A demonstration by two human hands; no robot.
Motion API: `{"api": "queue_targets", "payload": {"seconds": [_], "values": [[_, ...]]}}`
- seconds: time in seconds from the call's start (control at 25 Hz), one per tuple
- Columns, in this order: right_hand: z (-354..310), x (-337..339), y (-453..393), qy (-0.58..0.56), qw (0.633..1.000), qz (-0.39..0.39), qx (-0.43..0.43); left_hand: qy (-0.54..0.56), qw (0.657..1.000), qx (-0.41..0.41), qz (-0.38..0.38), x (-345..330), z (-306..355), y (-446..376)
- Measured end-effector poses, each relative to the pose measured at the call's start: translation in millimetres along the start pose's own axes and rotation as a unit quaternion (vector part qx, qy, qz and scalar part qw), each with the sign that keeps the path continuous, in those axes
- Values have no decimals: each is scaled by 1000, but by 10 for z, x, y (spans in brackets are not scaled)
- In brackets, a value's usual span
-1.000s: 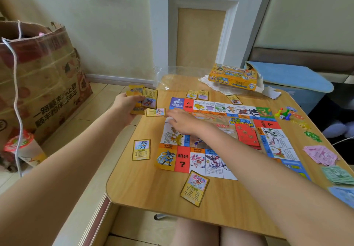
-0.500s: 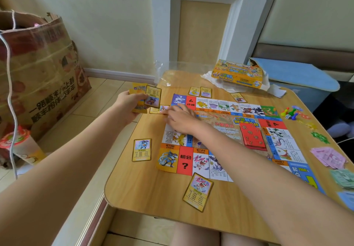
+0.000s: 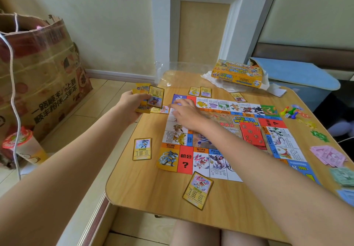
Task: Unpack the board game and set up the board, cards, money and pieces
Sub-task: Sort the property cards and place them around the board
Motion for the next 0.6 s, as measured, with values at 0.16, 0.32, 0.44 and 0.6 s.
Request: {"api": "queue_targets", "payload": {"seconds": [0.16, 0.32, 0.44, 0.6], "values": [[461, 210, 161, 15, 998, -50, -39, 2, 1000, 3, -7, -45, -38, 22], [718, 222, 412, 10, 990, -122, -67, 0, 1000, 12, -17, -134, -77, 61], [775, 209, 488, 13, 990, -124, -66, -4, 999, 19, -34, -253, -98, 104], [858, 191, 556, 30, 989, -134, -63, -6, 999, 19, -49, -408, -121, 157]]}}
Point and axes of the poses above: each hand's wrist, its own y-axis away from the middle knuckle, its own x-axis out of the back of the hand, z = x × y, the point moved 5 cm from there along -y, towards the middle knuckle, and after that the axes turned 10 degrees about z, right-handed, at the moved point
